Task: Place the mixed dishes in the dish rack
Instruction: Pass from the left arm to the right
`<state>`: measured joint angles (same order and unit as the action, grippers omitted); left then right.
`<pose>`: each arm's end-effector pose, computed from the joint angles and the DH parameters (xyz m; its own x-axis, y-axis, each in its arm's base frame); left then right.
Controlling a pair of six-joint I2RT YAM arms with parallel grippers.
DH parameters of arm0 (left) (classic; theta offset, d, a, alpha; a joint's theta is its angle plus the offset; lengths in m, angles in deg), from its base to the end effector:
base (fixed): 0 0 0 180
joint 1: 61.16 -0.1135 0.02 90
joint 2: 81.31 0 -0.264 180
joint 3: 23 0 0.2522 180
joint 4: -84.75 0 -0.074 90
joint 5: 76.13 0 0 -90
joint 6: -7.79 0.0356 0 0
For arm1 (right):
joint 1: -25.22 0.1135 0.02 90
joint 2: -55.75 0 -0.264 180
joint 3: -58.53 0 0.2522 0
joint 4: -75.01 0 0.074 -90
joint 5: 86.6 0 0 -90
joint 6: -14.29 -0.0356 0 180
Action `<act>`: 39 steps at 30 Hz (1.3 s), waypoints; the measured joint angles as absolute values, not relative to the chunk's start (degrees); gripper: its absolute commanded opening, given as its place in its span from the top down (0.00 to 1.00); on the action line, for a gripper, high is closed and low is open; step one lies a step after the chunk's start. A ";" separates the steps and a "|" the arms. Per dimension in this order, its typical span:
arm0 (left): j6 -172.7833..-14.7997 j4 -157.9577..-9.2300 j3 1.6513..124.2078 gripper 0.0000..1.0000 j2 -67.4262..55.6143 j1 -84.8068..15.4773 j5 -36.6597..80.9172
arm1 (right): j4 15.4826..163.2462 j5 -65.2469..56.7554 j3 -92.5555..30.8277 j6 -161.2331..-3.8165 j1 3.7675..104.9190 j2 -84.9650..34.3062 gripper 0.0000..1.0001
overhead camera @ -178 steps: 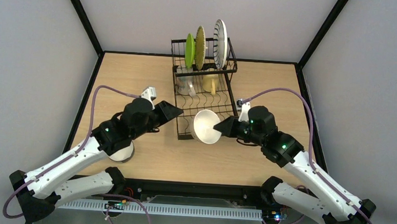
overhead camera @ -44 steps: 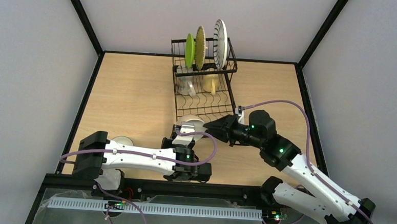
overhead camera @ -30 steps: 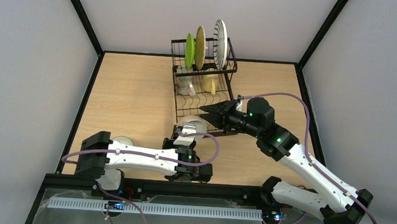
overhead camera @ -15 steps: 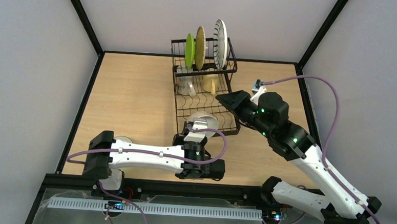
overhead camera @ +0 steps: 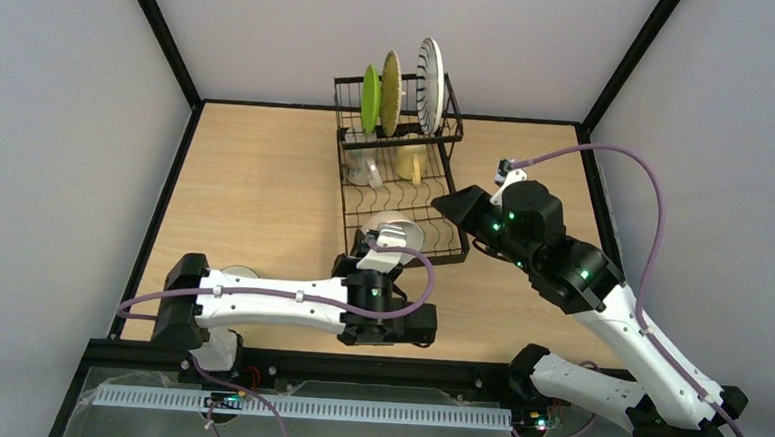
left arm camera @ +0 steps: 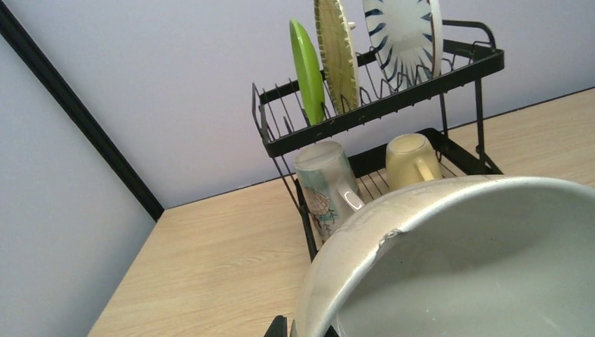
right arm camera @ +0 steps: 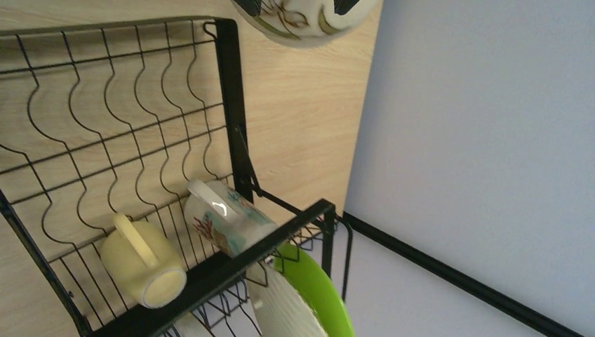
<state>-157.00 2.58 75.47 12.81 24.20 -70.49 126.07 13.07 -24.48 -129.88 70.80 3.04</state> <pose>0.0584 -0.2819 0.3186 -0.1204 0.3114 -0.9426 -0.0509 0.9463 0.3192 0.1301 0.1242 0.4121 -0.6269 0.5022 -0.5956 -0.1467 0.6748 0.7233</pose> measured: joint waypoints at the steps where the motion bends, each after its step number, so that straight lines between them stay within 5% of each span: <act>1: -156.60 2.58 75.51 0.98 12.81 23.87 -70.47 | 126.53 12.94 -24.48 -129.97 70.80 2.78 0.44; 15: -136.89 2.67 98.39 0.98 20.57 19.13 -71.67 | 128.23 20.32 -27.43 -117.84 70.62 -0.41 0.44; 28: -128.80 2.45 94.57 0.98 22.87 9.36 -71.39 | 129.89 27.58 -34.80 -110.54 70.67 -3.05 0.44; 32: -128.25 0.05 94.46 0.98 17.75 9.09 -70.93 | 130.37 28.50 -36.07 -109.73 70.67 -4.85 0.44; 39: -109.92 -34.66 77.67 0.98 -11.64 7.06 -50.80 | 131.12 29.26 -38.69 -109.07 70.67 -6.66 0.44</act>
